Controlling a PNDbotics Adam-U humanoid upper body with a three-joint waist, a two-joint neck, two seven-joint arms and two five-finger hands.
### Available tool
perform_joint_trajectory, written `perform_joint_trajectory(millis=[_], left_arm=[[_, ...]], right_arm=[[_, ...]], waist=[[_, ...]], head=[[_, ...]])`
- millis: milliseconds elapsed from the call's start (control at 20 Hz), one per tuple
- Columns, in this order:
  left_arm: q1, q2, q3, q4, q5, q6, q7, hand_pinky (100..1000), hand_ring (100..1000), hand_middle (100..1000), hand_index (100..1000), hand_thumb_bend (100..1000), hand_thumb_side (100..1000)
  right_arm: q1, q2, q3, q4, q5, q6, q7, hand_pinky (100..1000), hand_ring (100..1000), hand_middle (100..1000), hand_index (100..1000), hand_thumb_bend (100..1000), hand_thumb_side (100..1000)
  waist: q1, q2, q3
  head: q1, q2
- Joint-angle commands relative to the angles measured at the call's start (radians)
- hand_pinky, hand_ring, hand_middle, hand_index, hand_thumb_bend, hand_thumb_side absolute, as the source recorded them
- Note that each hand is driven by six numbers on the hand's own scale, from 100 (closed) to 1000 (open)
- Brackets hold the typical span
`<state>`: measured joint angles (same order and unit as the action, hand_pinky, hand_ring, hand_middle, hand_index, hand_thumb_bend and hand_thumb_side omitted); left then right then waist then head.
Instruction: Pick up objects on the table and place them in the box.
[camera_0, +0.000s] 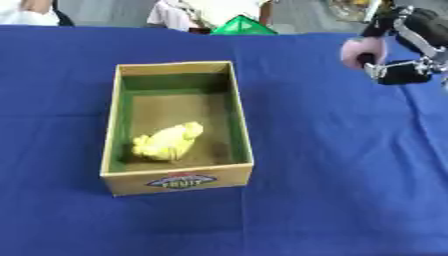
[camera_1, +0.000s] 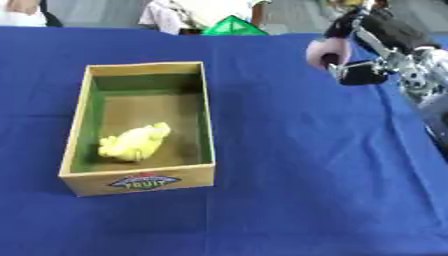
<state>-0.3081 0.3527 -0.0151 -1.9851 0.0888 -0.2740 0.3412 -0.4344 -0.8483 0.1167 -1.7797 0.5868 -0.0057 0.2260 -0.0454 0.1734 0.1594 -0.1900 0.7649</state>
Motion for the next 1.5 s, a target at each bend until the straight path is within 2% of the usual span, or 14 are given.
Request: perform_joint_trajectory(millis=[50, 300, 550, 700, 1050, 1500], left_arm=[[-0.014, 0.014, -0.002, -0.015, 0.009, -0.002, -0.007, 769, 890, 739, 760, 234, 770], [-0.018, 0.009, -0.006, -0.015, 0.015, -0.001, -0.011, 769, 890, 739, 760, 237, 769], [-0.025, 0.003, -0.005, -0.015, 0.020, -0.004, -0.012, 769, 889, 739, 760, 239, 766], [-0.025, 0.002, -0.004, -0.015, 0.020, -0.004, -0.011, 769, 889, 739, 760, 240, 767], [-0.029, -0.002, -0.001, -0.015, 0.022, -0.008, -0.005, 770, 887, 739, 761, 248, 760], [-0.037, -0.008, -0.004, -0.015, 0.026, -0.010, -0.007, 769, 887, 739, 761, 249, 759]], right_arm=[[-0.063, 0.003, 0.023, -0.092, -0.035, -0.028, 0.036, 714, 691, 542, 685, 100, 100], [-0.184, 0.100, 0.101, -0.205, -0.058, 0.007, 0.111, 711, 682, 542, 684, 100, 100], [-0.301, 0.221, 0.176, -0.215, -0.070, 0.048, 0.188, 706, 675, 538, 684, 100, 100], [-0.348, 0.301, 0.191, -0.213, -0.049, 0.051, 0.272, 705, 672, 538, 682, 100, 100], [-0.388, 0.409, 0.270, -0.182, 0.045, 0.008, 0.362, 700, 671, 540, 679, 100, 100], [-0.375, 0.487, 0.345, -0.002, 0.164, -0.052, 0.345, 694, 672, 539, 676, 100, 100]], waist=[[0.001, -0.017, 0.005], [0.001, -0.018, 0.014], [0.002, -0.014, 0.020], [0.002, -0.014, 0.018], [0.003, -0.015, 0.023], [0.003, -0.012, 0.031]], head=[[-0.017, 0.005], [-0.035, 0.005], [-0.040, 0.005], [-0.042, 0.005], [-0.057, 0.005], [-0.063, 0.005]])
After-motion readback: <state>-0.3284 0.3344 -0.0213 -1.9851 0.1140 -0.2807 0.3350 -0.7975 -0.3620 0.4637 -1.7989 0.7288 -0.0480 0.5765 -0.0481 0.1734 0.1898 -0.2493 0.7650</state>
